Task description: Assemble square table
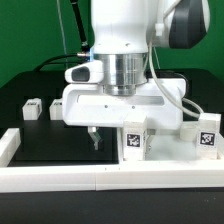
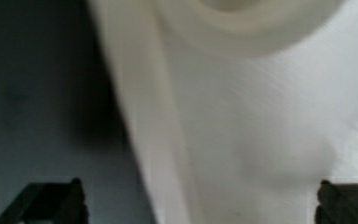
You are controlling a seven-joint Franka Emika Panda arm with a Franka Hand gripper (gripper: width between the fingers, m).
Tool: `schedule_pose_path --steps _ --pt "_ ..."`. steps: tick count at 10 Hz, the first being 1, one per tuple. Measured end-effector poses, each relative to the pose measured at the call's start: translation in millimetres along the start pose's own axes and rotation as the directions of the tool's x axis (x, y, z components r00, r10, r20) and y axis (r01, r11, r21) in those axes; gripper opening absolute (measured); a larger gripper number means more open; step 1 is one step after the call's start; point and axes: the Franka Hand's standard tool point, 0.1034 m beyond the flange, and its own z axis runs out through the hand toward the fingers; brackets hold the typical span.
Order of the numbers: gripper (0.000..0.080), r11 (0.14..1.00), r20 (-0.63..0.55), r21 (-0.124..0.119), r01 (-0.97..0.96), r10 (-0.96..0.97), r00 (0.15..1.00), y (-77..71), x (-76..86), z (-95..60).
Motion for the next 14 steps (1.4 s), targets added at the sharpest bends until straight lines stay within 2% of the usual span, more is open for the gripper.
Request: schedule_pose_path --steps 2,3,4,5,6,7,8,14 --pt "0.064 1.0 0.004 -0.001 0.0 0.0 1.0 2.9 0.0 0.2" --pt "0.0426 1.0 0.003 -0.001 0.0 0.0 1.0 2.8 0.0 0.3" --pt "0.0426 1.0 0.003 -0.001 0.0 0.0 1.0 2.9 0.1 0.3" --pt "0.0247 1.0 0.003 -0.001 0.0 0.0 1.0 2.9 0.0 0.3" --pt "0.0112 1.0 0.001 -0.003 -0.002 0.002 1.0 4.5 0.6 0.2" --pt "0.0112 1.0 0.003 -0.006 0.01 -0.01 1.0 5.6 -0.1 0.3" --pt "0.0079 1.0 0.003 -0.006 0.015 -0.015 1.0 5.7 -0.1 0.3" --pt "0.008 1.0 0.003 -0.006 0.026 -0.026 1.0 5.8 -0.1 0.3"
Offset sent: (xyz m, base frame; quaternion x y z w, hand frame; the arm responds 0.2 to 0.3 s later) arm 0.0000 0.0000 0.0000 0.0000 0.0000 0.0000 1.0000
